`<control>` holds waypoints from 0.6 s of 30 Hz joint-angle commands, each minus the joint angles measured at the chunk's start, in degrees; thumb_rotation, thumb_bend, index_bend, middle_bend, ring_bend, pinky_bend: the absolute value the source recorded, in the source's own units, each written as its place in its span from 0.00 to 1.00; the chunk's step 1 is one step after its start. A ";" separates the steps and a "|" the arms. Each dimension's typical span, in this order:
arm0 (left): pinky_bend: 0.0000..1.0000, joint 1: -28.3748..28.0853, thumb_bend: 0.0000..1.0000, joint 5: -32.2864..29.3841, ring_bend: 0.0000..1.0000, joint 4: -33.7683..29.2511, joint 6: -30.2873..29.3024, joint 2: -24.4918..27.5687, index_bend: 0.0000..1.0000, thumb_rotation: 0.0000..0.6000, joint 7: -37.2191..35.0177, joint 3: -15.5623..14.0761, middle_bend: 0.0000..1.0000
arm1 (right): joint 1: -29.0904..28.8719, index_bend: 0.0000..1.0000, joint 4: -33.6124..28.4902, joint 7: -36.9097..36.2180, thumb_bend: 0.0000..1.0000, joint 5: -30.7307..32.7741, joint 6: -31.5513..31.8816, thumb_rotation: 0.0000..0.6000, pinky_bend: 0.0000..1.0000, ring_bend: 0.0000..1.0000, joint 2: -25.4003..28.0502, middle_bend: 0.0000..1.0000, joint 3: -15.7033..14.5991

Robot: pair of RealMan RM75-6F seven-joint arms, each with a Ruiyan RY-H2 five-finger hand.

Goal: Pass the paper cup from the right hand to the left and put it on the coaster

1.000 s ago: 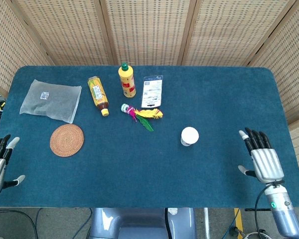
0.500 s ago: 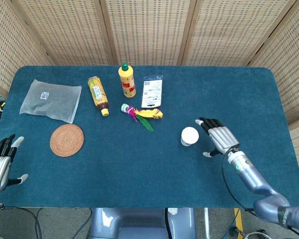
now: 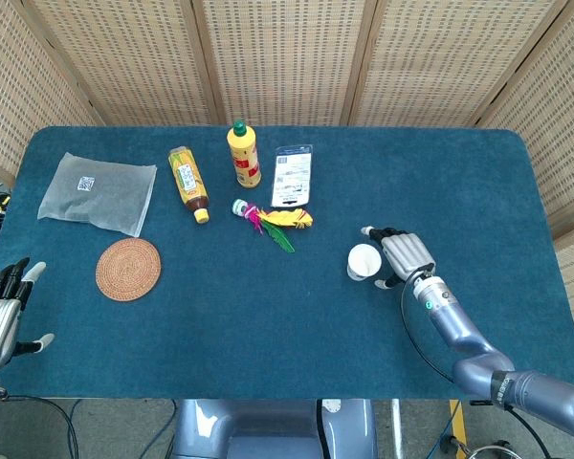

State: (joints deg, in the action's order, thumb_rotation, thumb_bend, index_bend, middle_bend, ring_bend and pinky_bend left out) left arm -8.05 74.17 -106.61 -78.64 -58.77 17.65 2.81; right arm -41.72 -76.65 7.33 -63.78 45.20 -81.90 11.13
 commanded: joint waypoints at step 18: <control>0.00 -0.10 0.00 0.05 0.00 -0.30 0.92 2.01 0.00 1.00 -4.14 0.03 0.00 | -7.03 0.41 -9.91 -2.44 0.12 1.70 -1.76 1.00 0.52 0.47 -2.70 0.48 5.83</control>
State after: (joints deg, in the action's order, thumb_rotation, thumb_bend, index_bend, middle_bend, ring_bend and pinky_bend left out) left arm -8.13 74.14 -106.94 -77.82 -56.89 13.73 2.84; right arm -47.56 -85.99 3.94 -63.67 44.35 -83.41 16.05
